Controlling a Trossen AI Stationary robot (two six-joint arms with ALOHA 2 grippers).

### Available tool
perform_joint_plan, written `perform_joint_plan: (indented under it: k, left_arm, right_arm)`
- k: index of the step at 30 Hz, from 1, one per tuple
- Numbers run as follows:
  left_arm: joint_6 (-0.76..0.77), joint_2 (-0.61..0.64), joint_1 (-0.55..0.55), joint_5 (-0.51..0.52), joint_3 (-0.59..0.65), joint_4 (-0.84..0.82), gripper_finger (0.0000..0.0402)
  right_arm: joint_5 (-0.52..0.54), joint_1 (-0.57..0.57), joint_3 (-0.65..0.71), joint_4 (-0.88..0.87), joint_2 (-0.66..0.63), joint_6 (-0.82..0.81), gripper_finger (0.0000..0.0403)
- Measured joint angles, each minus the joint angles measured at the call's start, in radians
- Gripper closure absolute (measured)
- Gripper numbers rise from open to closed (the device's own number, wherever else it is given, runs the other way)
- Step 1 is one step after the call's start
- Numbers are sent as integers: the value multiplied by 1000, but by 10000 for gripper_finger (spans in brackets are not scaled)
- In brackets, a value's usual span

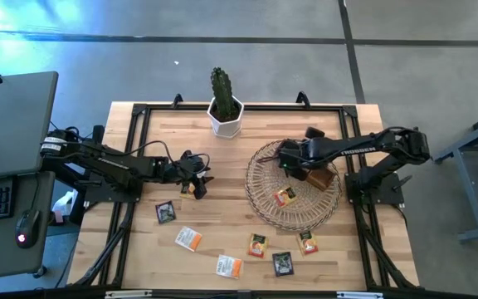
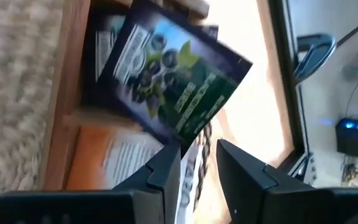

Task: Pick & Place Tea
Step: Put the purple tea bag into the left section of the wooden organizer

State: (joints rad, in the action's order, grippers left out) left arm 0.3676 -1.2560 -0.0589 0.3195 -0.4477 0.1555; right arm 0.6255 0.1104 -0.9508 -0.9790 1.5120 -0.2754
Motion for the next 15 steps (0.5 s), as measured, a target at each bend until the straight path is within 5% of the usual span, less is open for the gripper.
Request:
perform_joint_plan:
  k: [15]
  left_arm:
    - [0, 0, 0, 4, 0, 0, 220]
  right_arm:
    - [-48, 0, -163, -12, -1, -12, 308]
